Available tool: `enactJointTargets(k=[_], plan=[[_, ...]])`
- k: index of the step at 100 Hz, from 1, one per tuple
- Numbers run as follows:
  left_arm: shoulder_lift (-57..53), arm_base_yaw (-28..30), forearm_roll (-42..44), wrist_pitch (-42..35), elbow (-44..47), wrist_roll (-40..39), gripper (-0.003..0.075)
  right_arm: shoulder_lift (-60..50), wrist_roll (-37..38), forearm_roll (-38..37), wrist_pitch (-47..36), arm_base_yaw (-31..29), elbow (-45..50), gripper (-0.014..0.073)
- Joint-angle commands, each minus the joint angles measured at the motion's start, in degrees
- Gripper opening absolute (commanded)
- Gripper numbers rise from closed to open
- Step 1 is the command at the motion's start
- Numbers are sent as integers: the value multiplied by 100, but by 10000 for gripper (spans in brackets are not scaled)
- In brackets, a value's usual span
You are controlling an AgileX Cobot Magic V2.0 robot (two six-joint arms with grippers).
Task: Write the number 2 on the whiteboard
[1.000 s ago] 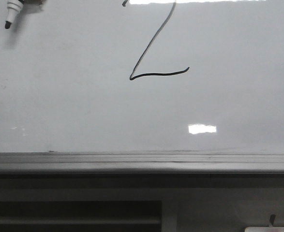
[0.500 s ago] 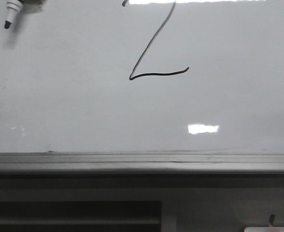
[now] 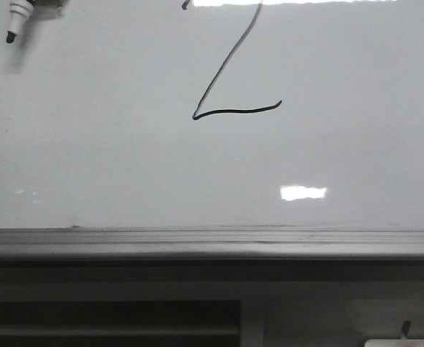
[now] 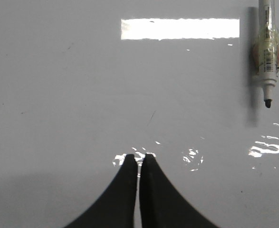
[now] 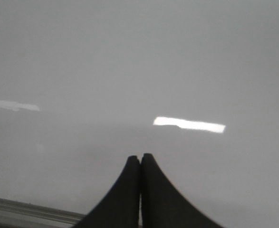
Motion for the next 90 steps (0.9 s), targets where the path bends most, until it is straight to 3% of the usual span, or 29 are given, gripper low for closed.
enactJointTargets(k=[1,26,90], plan=[[-156,0,-46,-398,69,-60,-20,-136,73,-219,-612,-35,146,-53],[-146,0,-46,-398,69,-60,-20,-126,151,-360,-292,-73,145,-53],[-146,0,-46,-398,69,-60,-20,-126,151,-449,-358,-73,145,-53]])
